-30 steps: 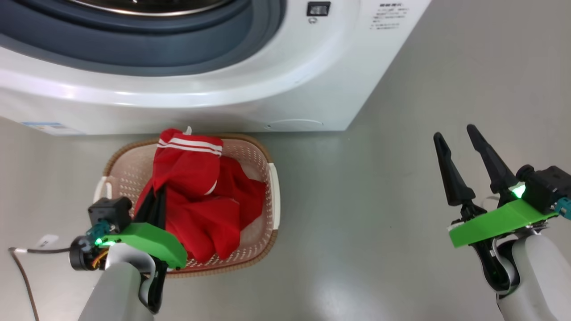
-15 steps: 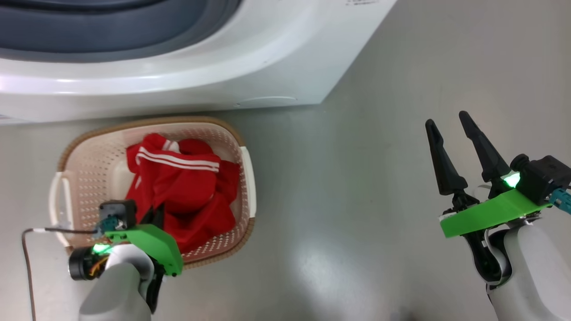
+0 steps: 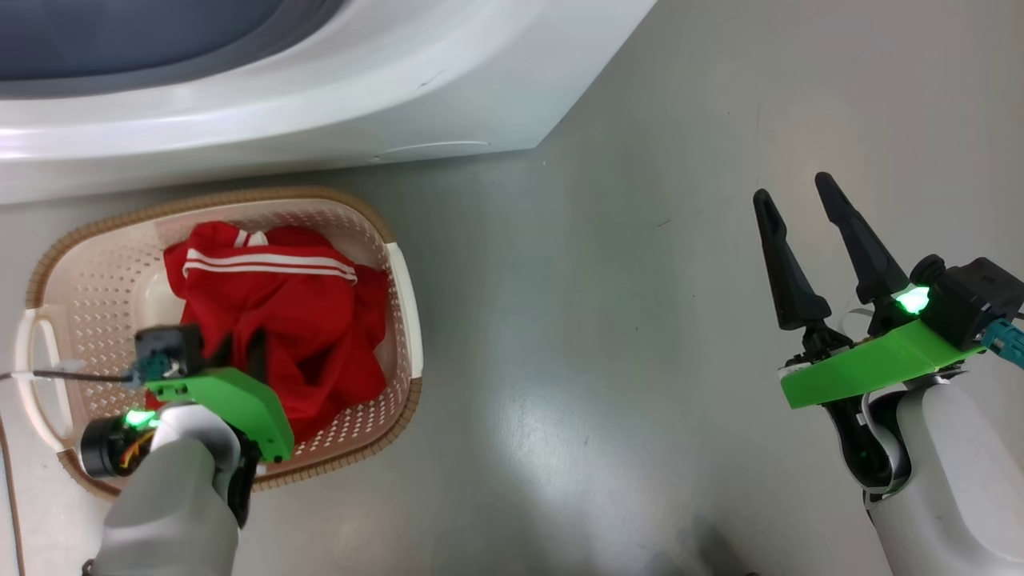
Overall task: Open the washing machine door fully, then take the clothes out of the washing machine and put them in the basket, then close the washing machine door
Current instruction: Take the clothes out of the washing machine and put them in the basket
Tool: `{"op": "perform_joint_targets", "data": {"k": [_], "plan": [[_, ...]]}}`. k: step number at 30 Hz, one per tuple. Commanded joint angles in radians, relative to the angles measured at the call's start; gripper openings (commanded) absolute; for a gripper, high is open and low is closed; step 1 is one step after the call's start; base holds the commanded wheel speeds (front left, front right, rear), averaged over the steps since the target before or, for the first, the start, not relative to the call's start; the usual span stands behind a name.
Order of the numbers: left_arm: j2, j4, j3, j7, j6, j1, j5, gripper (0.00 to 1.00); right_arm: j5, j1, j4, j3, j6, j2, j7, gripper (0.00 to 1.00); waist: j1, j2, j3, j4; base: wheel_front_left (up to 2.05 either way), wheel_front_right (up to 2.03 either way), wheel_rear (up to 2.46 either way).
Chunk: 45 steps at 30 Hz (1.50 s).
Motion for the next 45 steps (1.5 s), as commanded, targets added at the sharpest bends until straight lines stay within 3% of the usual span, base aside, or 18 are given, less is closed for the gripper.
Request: {"op": "perform_joint_targets", "data": {"k": [1, 15, 31, 45], "plan": [[0.039, -0.005, 0.025, -0.013, -0.003, 0.006, -0.011, 1.0, -0.007, 0.011, -0.018, 0.013, 0.002, 0.003, -0.012, 1.0, 0.0, 0.0, -0.01, 0.006, 0.0, 0.0, 0.0], [0.052, -0.155, 0.053, -0.013, -0.003, 0.081, -0.059, 1.0, -0.004, 0.046, 0.01, 0.007, 0.002, -0.007, -0.012, 1.0, 0.0, 0.0, -0.148, 0.064, 0.0, 0.0, 0.0], [0.054, -0.574, 0.163, -0.013, -0.003, 0.304, 0.023, 1.0, 0.009, 0.142, 0.046, 0.001, 0.002, -0.03, -0.012, 1.0, 0.0, 0.0, -0.372, 0.121, 0.0, 0.0, 0.0], [0.048, -0.936, 0.232, -0.013, -0.003, 0.537, 0.095, 1.0, 0.016, 0.231, 0.042, -0.023, 0.002, -0.042, -0.012, 1.0, 0.0, 0.0, -0.476, 0.121, 0.0, 0.0, 0.0]]}}
